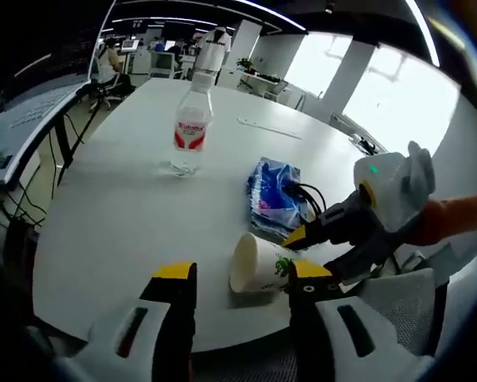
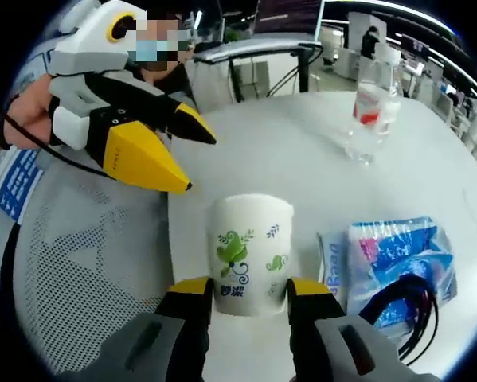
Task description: Arrange the tabletop items into an orderly group along one side of the table until the central work area is clear of visible clutter.
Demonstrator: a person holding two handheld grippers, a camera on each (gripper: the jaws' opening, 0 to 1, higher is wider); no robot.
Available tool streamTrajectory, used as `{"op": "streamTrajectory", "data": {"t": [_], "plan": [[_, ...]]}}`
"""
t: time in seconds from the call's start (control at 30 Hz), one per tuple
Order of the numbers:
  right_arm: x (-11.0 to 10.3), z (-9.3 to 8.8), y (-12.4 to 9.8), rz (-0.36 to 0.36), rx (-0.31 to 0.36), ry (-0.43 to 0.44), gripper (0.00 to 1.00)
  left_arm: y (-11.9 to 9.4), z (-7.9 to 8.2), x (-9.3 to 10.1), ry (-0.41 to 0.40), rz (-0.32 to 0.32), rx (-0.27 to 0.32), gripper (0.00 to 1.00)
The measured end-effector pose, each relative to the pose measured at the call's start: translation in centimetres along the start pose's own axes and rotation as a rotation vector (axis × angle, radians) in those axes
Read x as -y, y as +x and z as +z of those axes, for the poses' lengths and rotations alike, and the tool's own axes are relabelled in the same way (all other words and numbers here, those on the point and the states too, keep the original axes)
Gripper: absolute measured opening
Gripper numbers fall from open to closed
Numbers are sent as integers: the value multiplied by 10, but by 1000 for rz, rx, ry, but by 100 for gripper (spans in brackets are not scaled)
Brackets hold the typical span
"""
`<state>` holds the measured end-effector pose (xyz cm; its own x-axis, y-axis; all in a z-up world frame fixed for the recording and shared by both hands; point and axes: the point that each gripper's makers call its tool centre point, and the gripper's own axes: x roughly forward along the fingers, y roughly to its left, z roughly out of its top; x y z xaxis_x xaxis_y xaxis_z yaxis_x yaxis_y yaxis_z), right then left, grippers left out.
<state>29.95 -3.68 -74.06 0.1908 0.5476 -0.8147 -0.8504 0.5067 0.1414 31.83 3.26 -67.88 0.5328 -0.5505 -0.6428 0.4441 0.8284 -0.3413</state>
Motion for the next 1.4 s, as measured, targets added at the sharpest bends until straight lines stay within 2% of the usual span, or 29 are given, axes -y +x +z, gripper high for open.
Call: {"op": "streamTrajectory", "data": {"t": [0.27,0.57,0.77,0.9,1.07,1.2,1.4], "plan": [[-11,-5,-5,17,22,-9,36,3,-3,5,5,-19,-24,45],[-12,-10,-19,6,59,-29,36,3,0,15,-26,-82,-22,44],[-11,-9,-26,1,90,-35,36,2,7,19,-62,-112,-5,44],[-12,-9,-28,-4,94,-51,36,-1,15,25,-116,-174,24,43],[-5,-2,-35,-36,127,-52,36,-7,23,26,-134,-199,36,42],[0,12,-42,-54,166,-75,36,-10,32,33,-98,-236,33,43],[5,26,-51,-86,189,-129,36,-11,54,46,-55,-288,59,43]]}}
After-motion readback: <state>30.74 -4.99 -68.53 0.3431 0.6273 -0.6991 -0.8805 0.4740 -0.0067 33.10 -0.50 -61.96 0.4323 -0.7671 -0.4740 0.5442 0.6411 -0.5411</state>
